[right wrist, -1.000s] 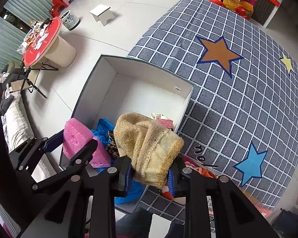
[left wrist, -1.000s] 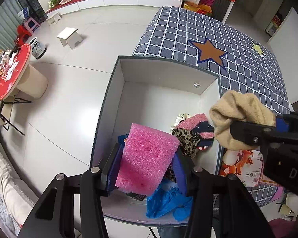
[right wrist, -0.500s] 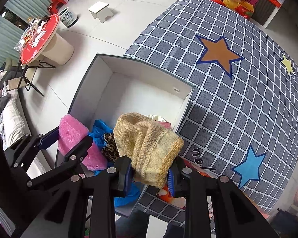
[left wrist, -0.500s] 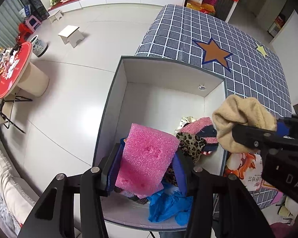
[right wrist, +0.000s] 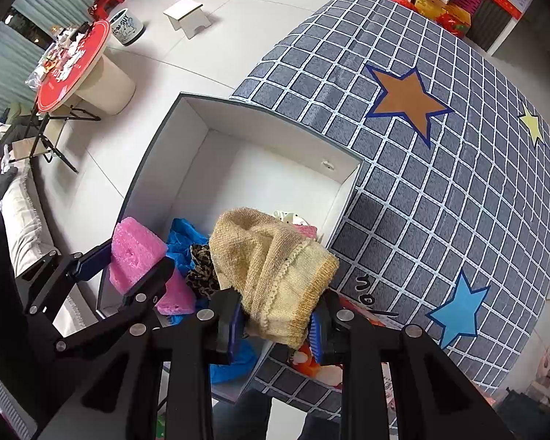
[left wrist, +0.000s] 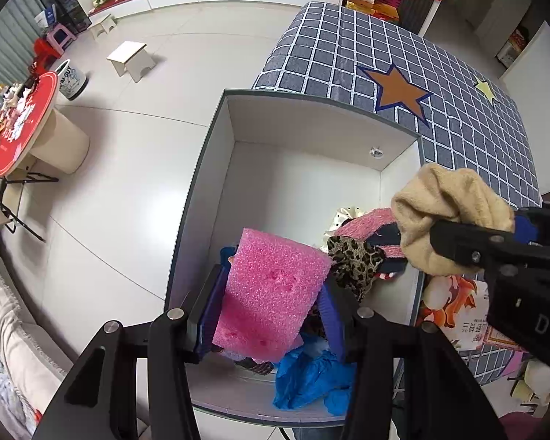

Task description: Organize soft objects

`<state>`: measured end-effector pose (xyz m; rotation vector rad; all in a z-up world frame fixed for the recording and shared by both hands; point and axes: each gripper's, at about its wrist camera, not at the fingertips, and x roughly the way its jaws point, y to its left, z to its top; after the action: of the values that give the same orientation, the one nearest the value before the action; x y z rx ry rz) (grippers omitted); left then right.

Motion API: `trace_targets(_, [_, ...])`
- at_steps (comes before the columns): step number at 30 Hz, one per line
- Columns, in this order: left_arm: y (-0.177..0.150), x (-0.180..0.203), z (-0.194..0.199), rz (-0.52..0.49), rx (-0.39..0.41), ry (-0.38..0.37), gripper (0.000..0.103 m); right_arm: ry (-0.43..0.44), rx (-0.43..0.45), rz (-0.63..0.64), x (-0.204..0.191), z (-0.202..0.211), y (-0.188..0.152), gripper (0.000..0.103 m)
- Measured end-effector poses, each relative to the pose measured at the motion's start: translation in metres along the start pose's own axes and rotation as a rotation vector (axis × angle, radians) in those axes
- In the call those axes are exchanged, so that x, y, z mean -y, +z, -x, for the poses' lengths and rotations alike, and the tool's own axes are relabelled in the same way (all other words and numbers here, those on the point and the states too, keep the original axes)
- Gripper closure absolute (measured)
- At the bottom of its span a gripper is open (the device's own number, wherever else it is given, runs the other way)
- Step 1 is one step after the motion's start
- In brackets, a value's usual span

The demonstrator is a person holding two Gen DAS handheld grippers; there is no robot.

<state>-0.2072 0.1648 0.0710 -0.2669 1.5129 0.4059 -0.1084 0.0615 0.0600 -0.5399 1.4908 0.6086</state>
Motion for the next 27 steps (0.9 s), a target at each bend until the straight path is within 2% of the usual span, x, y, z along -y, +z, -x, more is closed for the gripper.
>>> trace_targets(2, [-0.002,0.001,0.004,-0.005,0.027,-0.002,0.049,0.003,-0.002,0.000,0.000,-0.001,0.000,0.074])
trace_targets(4, [-0.005,0.002,0.008,-0.015,0.049,0.004,0.038,0.014,-0.001,0.006,-0.001,-0.001,-0.001,0.074])
trace_targets(5, [-0.007,0.001,0.009,-0.015,0.055,-0.001,0.026,0.017,0.001,0.010,-0.001,0.000,-0.002,0.074])
trace_targets(6, [-0.009,0.001,0.011,-0.012,0.063,-0.010,0.021,0.017,0.003,0.012,-0.001,0.000,-0.002,0.066])
trace_targets(7, [-0.012,0.000,0.013,-0.010,0.076,-0.017,0.021,0.016,0.008,0.013,-0.001,0.002,-0.003,0.046])
trace_targets(8, [-0.014,-0.001,0.015,-0.009,0.086,-0.021,0.021,0.021,0.017,0.015,-0.001,0.003,-0.004,0.034])
trace_targets(9, [-0.018,-0.003,0.018,-0.010,0.097,-0.021,0.020,0.027,0.033,0.018,-0.001,0.006,-0.005,0.015])
trace_targets(10, [-0.021,-0.004,0.022,-0.011,0.108,-0.018,0.018,0.024,0.058,0.025,-0.001,0.012,-0.006,0.009])
trace_targets(12, [-0.028,-0.008,0.033,-0.010,0.159,-0.008,0.011,0.004,0.081,0.040,-0.003,0.018,-0.008,0.009])
trace_targets(16, [-0.046,-0.014,0.078,-0.029,0.316,0.003,0.010,-0.095,0.089,0.079,-0.005,0.029,-0.016,0.009])
trace_targets(18, [-0.054,-0.017,0.098,-0.033,0.369,0.013,0.010,-0.125,0.081,0.092,-0.005,0.033,-0.021,0.009])
trace_targets(20, [-0.060,-0.020,0.112,-0.012,0.386,0.075,0.010,-0.125,0.058,0.089,-0.003,0.034,-0.027,0.009])
trace_targets(21, [-0.063,-0.020,0.115,-0.013,0.371,0.099,0.009,-0.121,0.050,0.082,-0.002,0.035,-0.029,0.009])
trace_targets(22, [-0.064,-0.020,0.115,-0.032,0.344,0.084,0.009,-0.105,0.044,0.079,-0.001,0.037,-0.033,0.009])
trace_targets(25, [-0.068,-0.020,0.108,-0.078,0.201,-0.008,0.009,-0.052,0.034,0.057,-0.001,0.044,-0.045,0.009])
trace_targets(27, [-0.075,-0.019,0.107,-0.093,0.138,-0.071,0.009,-0.014,0.030,0.034,-0.003,0.050,-0.054,0.009])
